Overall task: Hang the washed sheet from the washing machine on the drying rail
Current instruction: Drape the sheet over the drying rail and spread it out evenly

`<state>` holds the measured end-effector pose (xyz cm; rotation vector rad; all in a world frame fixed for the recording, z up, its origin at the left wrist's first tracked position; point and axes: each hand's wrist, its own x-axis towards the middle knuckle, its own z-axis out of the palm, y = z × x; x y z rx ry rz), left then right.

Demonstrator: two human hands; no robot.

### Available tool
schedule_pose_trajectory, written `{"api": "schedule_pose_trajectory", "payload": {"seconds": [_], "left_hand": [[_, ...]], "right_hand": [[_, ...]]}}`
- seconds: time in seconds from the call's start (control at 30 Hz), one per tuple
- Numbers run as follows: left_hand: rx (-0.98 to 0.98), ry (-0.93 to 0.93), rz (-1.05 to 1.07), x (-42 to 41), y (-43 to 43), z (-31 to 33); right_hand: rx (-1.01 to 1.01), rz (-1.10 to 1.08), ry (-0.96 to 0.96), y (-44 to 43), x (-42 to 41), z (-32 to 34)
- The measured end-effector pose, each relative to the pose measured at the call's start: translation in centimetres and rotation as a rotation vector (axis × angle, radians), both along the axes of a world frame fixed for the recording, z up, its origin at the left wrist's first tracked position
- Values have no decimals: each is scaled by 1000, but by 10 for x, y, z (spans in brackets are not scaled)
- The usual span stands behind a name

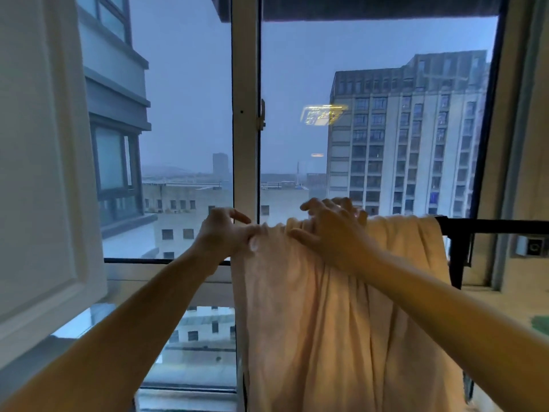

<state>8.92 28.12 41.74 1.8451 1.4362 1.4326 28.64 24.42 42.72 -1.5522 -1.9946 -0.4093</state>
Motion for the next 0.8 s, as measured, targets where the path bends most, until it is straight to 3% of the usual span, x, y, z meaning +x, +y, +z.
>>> {"api": "schedule_pose_trajectory", "payload": {"seconds": [0.17,0.3,0.47,0.63,0.8], "left_hand": [[20,-33,-64,-2,5,16],[47,-115,32,-11,8,13],[167,-12,70,-17,5,3],[231,8,24,-17,4,-1],[271,-130,-60,-19,6,3]], "right_hand": [[-29,45,-52,9,-15,-1],[-50,127,135,16,-14,7],[68,75,249,16,4,23],[154,46,114,0,23,14],[220,91,-137,-14,16,6]]}}
